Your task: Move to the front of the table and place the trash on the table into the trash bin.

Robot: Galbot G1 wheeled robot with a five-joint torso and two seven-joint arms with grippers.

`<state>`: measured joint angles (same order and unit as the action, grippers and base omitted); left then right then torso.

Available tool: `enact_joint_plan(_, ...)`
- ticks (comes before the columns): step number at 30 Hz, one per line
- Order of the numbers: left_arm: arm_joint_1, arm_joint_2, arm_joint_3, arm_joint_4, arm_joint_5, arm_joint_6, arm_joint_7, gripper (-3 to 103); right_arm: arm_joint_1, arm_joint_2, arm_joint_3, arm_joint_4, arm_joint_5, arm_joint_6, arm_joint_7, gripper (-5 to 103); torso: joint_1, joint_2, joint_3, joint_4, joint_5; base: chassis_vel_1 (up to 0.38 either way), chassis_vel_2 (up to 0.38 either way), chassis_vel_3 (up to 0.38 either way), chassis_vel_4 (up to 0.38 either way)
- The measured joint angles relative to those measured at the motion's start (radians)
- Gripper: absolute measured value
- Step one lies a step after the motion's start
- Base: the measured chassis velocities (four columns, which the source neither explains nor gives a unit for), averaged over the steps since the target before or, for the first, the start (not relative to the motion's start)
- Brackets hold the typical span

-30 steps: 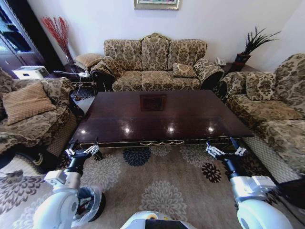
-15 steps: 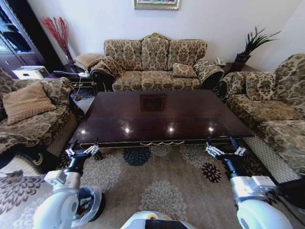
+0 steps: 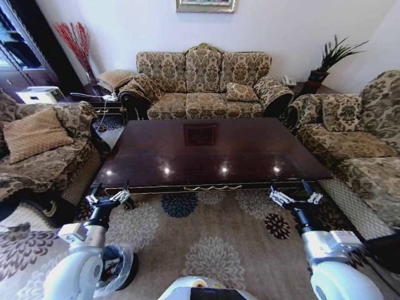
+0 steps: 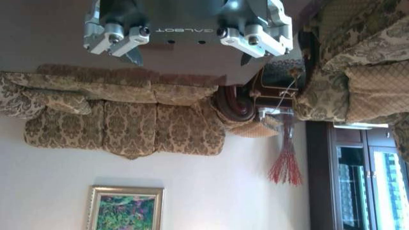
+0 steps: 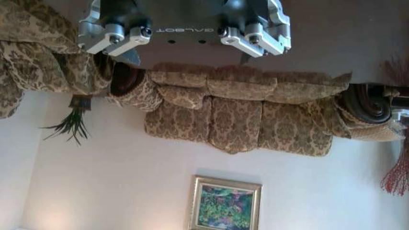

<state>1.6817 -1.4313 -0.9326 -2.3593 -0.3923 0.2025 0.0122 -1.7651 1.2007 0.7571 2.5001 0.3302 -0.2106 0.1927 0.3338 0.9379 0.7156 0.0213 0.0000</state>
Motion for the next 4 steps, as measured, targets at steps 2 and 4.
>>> enact_joint_plan(2, 0.000, 0.000, 0.000, 0.000, 0.000, 0.000, 0.000, 100, 0.000, 0.000, 0.000, 0.000, 0.000, 0.000, 0.000, 100, 0.000, 0.000, 0.000, 0.0000, 0.0000, 0.000, 0.000, 0.000, 0.000)
enact_joint_plan(4, 0.000, 0.000, 0.000, 0.000, 0.000, 0.000, 0.000, 100, 0.000, 0.000, 0.000, 0.000, 0.000, 0.000, 0.000, 100, 0.000, 0.000, 0.000, 0.0000, 0.0000, 0.000, 0.000, 0.000, 0.000)
